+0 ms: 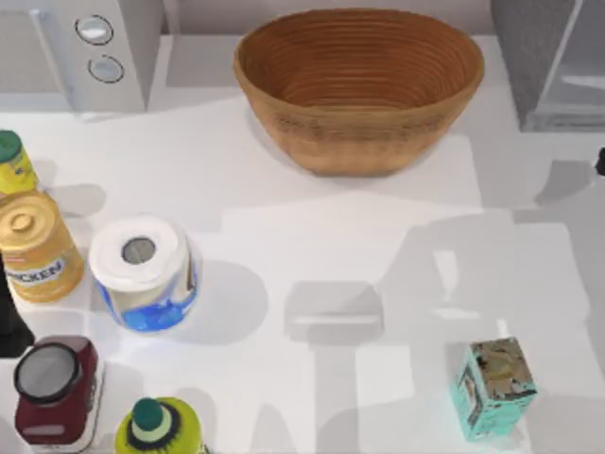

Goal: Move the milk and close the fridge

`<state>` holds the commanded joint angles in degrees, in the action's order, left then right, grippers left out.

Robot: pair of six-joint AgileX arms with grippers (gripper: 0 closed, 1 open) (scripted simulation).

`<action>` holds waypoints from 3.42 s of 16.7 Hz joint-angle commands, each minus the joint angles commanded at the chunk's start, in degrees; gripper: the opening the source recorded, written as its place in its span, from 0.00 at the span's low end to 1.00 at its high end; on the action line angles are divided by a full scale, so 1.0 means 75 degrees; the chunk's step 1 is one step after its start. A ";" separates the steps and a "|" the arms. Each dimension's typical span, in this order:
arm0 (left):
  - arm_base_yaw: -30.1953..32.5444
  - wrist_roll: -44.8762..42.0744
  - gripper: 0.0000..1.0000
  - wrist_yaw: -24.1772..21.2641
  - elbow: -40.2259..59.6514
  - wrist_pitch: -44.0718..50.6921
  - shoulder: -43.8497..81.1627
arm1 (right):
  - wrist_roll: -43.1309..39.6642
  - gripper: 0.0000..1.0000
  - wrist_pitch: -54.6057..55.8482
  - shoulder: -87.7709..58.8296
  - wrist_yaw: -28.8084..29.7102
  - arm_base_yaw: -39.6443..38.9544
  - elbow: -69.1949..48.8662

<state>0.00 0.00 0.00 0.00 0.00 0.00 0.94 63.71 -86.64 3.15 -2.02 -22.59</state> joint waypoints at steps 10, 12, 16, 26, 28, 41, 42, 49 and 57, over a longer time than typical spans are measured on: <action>0.0000 0.0000 1.00 0.0000 0.0000 0.0000 0.0000 | -0.0010 0.00 -0.0222 -0.0511 -0.0127 0.0459 -0.0533; 0.0000 0.0000 1.00 0.0000 0.0000 0.0000 0.0000 | -0.0035 0.00 -0.0515 -0.1192 -0.0226 0.0826 -0.1289; 0.0000 0.0000 1.00 0.0000 0.0000 0.0000 0.0000 | -0.0130 0.00 -0.1330 -0.2891 -0.0753 0.1559 -0.3612; 0.0000 0.0000 1.00 0.0000 0.0000 0.0000 0.0000 | -0.0358 0.00 -0.2978 -0.5426 -0.2352 0.2024 -0.7021; 0.0000 0.0000 1.00 0.0000 0.0000 0.0000 0.0000 | -0.0358 0.00 -0.2978 -0.5426 -0.2352 0.2024 -0.7021; 0.0000 0.0000 1.00 0.0000 0.0000 0.0000 0.0000 | -0.0358 0.38 -0.2978 -0.5426 -0.2352 0.2024 -0.7021; 0.0000 0.0000 1.00 0.0000 0.0000 0.0000 0.0000 | -0.0358 0.45 -0.2978 -0.5426 -0.2352 0.2024 -0.7021; 0.0000 0.0000 1.00 0.0000 0.0000 0.0000 0.0000 | -0.0358 0.98 -0.2978 -0.5426 -0.2352 0.2024 -0.7021; 0.0000 0.0000 1.00 0.0000 0.0000 0.0000 0.0000 | -0.0358 1.00 -0.2978 -0.5426 -0.2352 0.2024 -0.7021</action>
<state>0.00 0.00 0.00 0.00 0.00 0.00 -1.74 41.38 -127.33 -14.49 13.16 -75.25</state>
